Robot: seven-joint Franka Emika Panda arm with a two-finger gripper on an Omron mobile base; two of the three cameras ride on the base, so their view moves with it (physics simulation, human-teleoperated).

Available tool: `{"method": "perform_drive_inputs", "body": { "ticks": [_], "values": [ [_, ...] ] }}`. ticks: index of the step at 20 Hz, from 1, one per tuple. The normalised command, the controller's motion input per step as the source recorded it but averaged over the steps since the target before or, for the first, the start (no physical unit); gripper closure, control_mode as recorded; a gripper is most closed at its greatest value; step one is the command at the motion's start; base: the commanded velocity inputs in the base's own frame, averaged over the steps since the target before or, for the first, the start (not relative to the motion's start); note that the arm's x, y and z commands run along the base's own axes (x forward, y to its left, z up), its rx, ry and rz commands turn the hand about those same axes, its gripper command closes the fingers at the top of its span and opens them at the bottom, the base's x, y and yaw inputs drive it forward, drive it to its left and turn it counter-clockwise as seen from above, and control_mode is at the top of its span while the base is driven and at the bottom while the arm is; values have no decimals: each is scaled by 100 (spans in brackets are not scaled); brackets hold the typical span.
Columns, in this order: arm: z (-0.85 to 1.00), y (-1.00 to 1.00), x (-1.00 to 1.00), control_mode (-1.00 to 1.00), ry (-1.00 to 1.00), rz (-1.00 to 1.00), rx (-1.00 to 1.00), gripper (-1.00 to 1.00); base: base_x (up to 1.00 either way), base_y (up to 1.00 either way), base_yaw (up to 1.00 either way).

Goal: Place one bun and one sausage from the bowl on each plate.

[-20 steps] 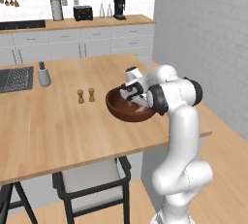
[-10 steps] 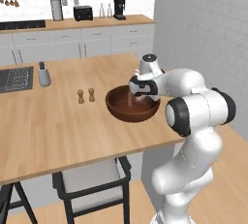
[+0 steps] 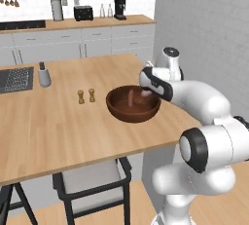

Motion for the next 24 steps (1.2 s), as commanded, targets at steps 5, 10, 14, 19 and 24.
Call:
{"method": "perform_drive_inputs", "body": {
  "ticks": [5,10,14,19,24],
  "values": [
    [93,0,-1,-100,49,0,0,100,0,0,0],
    [79,0,-3,-100,28,0,0,100,0,0,0],
    [13,2,-18,-100,8,-4,-1,100,0,0,0],
    [0,0,0,100,0,0,0,100,-23,71,2],
    [0,0,0,100,0,0,0,100,-27,100,11]
  ]
}}
